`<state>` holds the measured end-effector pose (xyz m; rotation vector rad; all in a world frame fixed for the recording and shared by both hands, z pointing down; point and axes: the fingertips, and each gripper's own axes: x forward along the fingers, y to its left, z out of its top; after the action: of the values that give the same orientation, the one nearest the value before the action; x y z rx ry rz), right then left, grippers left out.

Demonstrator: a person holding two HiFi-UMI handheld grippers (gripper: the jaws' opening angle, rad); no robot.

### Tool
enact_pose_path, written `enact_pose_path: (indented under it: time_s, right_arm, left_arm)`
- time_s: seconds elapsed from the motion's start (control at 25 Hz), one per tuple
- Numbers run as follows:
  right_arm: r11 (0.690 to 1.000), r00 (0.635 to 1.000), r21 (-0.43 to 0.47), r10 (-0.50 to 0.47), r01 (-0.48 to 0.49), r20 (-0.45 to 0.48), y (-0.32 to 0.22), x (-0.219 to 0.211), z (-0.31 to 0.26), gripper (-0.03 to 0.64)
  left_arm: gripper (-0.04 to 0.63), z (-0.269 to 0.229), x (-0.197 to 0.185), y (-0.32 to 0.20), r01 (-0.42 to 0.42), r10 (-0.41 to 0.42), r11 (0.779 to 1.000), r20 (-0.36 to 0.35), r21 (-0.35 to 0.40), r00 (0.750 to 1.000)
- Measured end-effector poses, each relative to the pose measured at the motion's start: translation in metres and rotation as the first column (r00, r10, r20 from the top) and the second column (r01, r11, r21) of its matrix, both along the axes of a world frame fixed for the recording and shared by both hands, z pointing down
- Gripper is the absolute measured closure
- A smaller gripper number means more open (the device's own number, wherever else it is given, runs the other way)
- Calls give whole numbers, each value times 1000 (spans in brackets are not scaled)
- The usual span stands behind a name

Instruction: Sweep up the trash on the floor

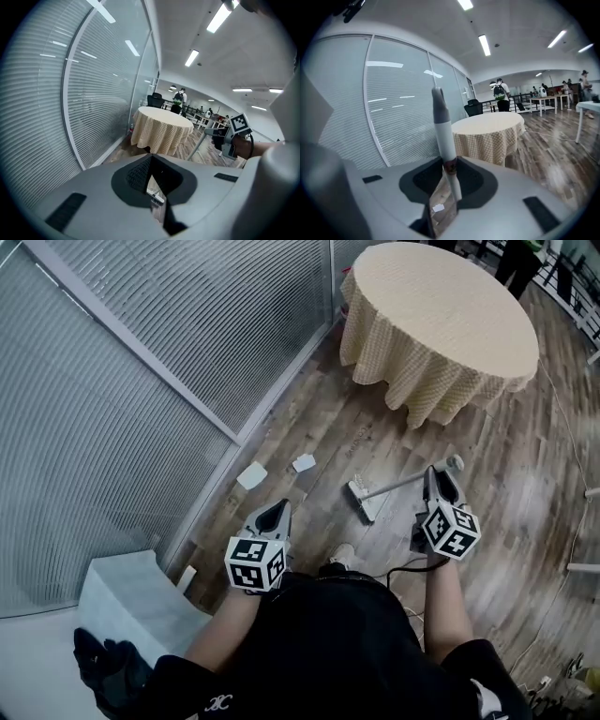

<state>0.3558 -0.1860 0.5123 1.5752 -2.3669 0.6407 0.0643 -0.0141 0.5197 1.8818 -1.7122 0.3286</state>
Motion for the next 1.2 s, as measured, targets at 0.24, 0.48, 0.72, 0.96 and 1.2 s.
enact_pose_path:
  time_s: [0.24, 0.48, 0.72, 0.96, 1.2]
  right_arm:
    - [988, 989, 47, -145, 145, -17, 0, -19, -25, 514]
    - [929, 933, 97, -350, 358, -90, 12, -86, -35, 515]
    - [844, 854, 135, -505, 518, -122, 26, -179, -45, 517]
    - [879, 887, 115, -457, 462, -68, 0, -272, -41, 517]
    - [970, 970, 34, -242, 242, 7, -42, -344, -23, 517]
  left_arm:
    - [598, 1, 2, -10, 53, -53, 999, -5, 13, 999]
    - [598, 2, -21, -7, 91, -91, 996, 5, 5, 996]
    - [598, 11, -75, 4, 145, -145, 989, 0, -19, 989]
    - [598, 17, -162, 5, 173, -173, 984, -21, -31, 985]
    - [598, 27, -245, -10, 146, -148, 989, -47, -37, 988]
